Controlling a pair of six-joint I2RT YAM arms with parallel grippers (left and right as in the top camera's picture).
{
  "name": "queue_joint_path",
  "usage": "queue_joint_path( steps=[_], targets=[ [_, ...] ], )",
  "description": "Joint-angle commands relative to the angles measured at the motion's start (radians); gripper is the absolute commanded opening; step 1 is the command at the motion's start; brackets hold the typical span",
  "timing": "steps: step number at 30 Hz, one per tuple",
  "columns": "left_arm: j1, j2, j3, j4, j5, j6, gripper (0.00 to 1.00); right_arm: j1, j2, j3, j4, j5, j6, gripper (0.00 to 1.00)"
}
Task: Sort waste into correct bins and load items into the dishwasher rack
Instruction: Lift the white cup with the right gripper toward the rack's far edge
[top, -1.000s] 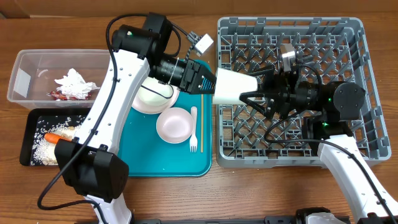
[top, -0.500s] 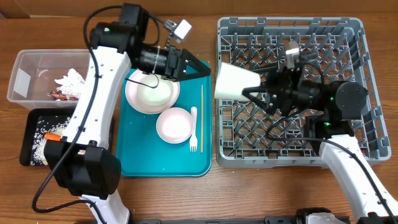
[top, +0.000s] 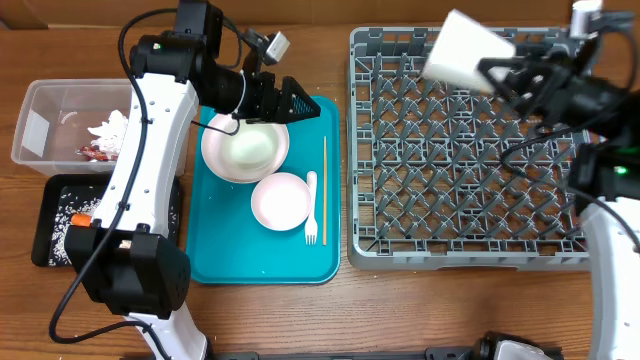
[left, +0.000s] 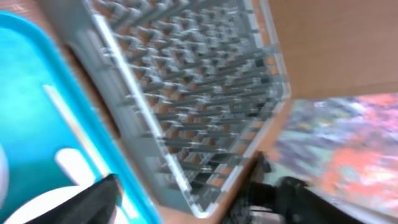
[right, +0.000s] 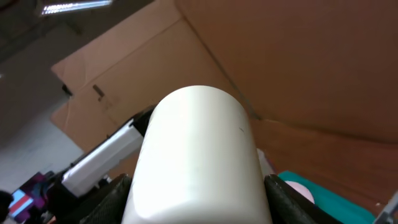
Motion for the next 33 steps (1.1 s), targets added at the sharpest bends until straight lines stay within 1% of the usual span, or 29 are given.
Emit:
queue_joint_path(
  steps=[1,4,9,15,19,22,26,28,33],
  targets=[
    [0.0,0.008,-0.004,0.031,-0.187,-0.006,1.0,-0.045,0.042,0.075,-0.07,0.012,-0.047,0.38],
    [0.0,0.008,-0.004,0.06,-0.237,-0.006,1.0,-0.06,0.093,0.123,-0.113,0.017,-0.047,0.37],
    [0.0,0.008,-0.004,0.11,-0.269,-0.006,1.0,-0.061,0.178,0.21,-0.189,0.042,-0.047,0.35],
    [0.0,0.008,-0.004,0.145,-0.269,-0.006,1.0,-0.061,0.215,0.284,-0.288,0.165,-0.082,0.35],
    [0.0,0.008,-0.004,0.148,-0.269,-0.006,1.0,-0.061,0.216,0.369,-0.493,0.285,-0.217,0.35],
    [0.0,0.008,-0.004,0.148,-0.269,-0.006,1.0,-0.055,0.216,0.469,-0.776,0.443,-0.406,0.35],
    [0.0,0.008,-0.004,0.148,-0.269,-0.006,1.0,-0.035,0.216,0.546,-1.022,0.647,-0.573,0.35],
    [0.0,0.008,-0.004,0.148,-0.269,-0.006,1.0,-0.022,0.216,0.56,-1.093,0.731,-0.624,0.35],
    [0.0,0.008,-0.004,0.148,-0.269,-0.006,1.0,0.029,0.22,0.56,-1.195,0.887,-0.723,0.34]
  ],
)
